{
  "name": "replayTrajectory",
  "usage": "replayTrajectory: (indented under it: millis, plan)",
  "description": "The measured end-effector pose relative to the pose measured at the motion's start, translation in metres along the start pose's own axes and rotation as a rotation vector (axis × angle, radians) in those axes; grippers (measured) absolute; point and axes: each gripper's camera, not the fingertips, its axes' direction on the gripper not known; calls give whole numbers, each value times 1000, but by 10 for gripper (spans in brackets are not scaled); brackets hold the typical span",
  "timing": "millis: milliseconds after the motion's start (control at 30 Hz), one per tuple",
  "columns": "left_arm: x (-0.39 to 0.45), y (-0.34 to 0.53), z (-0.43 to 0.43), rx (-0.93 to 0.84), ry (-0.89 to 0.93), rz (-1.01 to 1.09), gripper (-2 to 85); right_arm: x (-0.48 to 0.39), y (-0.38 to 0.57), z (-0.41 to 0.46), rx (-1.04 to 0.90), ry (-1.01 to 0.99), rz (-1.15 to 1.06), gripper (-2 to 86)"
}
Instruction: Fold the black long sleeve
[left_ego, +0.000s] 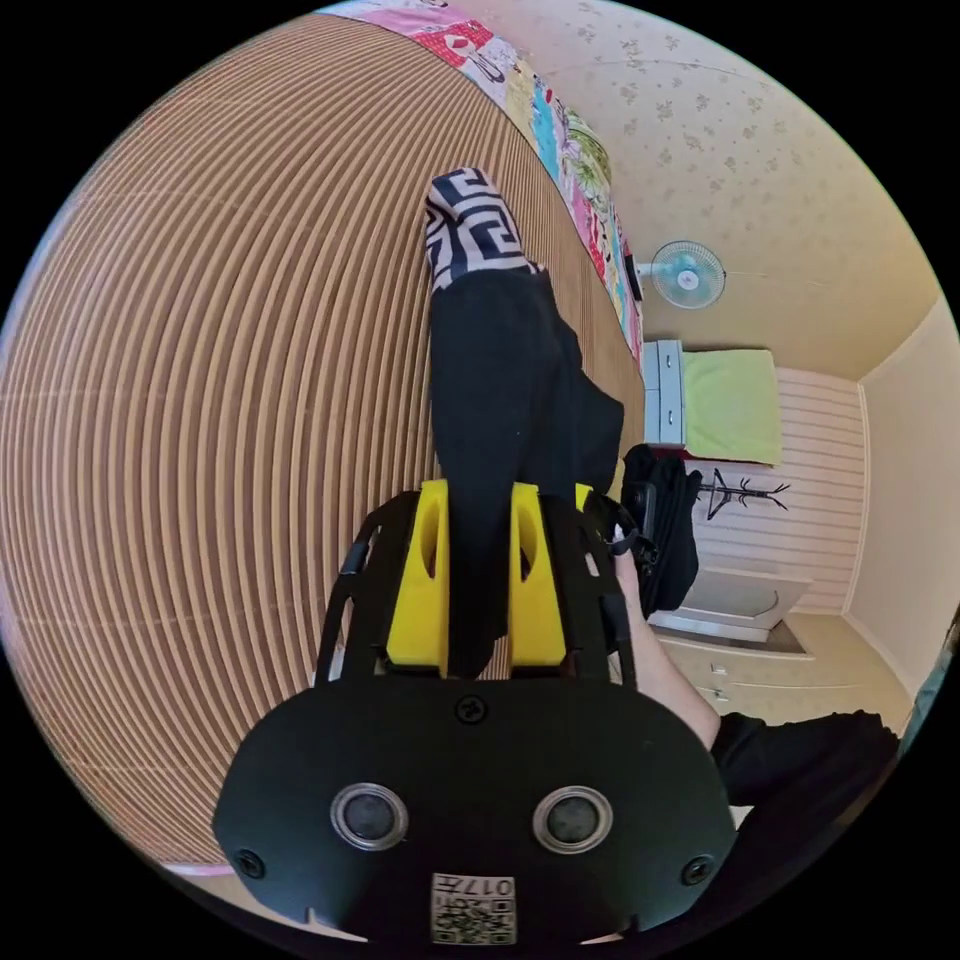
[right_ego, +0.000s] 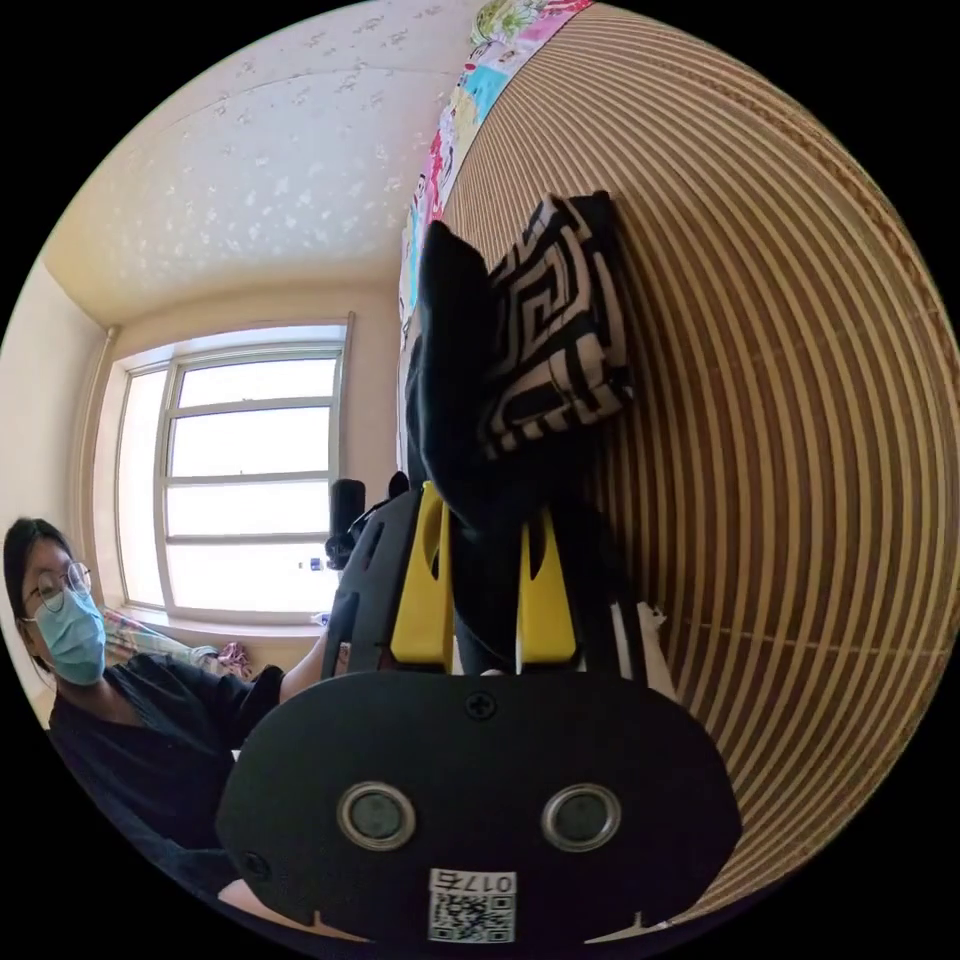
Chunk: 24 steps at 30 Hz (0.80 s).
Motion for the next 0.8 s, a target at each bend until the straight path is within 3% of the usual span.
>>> replayTrajectory:
  millis: [200,400,533,667,800]
  plan:
    - [21,83,-86,138,-117,-3,76,-91,52,81,-125,5,-113,66]
    - [34,164,-265,383,-260,-92,75,-226,104,229,-146,-78,-224,63]
    - [16,178,-402,509,-416,-168,82,-287,112,355,-165,-73,-130,70]
    - [-76,164,-461,336,-636,-486,123,-297,121,421,-370,187,-76,71]
    - [-144,174,-421,140,-528,-566,120,-302,152,369,-375,320,-261,44]
